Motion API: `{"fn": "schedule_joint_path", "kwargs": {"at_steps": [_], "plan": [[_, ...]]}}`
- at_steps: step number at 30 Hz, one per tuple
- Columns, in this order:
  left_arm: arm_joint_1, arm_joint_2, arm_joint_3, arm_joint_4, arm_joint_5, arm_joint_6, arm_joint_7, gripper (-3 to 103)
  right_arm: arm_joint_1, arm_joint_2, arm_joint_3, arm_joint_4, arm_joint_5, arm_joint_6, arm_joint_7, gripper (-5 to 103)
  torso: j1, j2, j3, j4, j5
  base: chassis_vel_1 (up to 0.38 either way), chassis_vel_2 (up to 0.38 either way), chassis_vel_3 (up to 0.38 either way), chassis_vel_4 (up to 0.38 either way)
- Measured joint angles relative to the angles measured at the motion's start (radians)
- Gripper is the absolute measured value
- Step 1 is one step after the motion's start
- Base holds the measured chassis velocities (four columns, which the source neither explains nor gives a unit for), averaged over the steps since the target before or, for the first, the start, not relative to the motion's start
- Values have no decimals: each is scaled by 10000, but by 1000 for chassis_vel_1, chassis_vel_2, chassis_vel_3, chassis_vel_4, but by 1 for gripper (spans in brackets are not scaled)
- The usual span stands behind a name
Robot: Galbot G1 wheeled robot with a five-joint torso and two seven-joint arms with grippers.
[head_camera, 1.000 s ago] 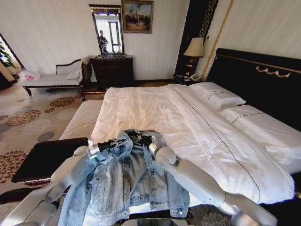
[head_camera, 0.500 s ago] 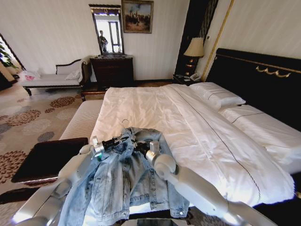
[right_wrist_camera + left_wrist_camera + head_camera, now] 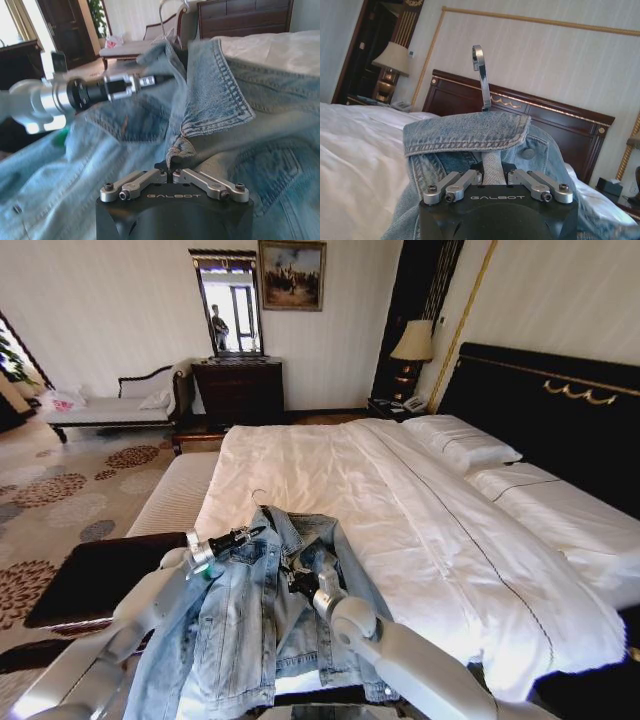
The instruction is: Pick up the clothes from the bed and hang them on the clothes hanger.
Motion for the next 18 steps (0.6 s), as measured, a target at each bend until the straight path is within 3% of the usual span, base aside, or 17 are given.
{"fn": "schedule_joint_path", "kwargs": {"at_steps": [18], "plan": [[19,282,-28,-157,-352,-53,-107,16,-688,-470,-53,-547,-1250,380,-569,1,1,-1,2,3,-1,0,0,0,0]]}}
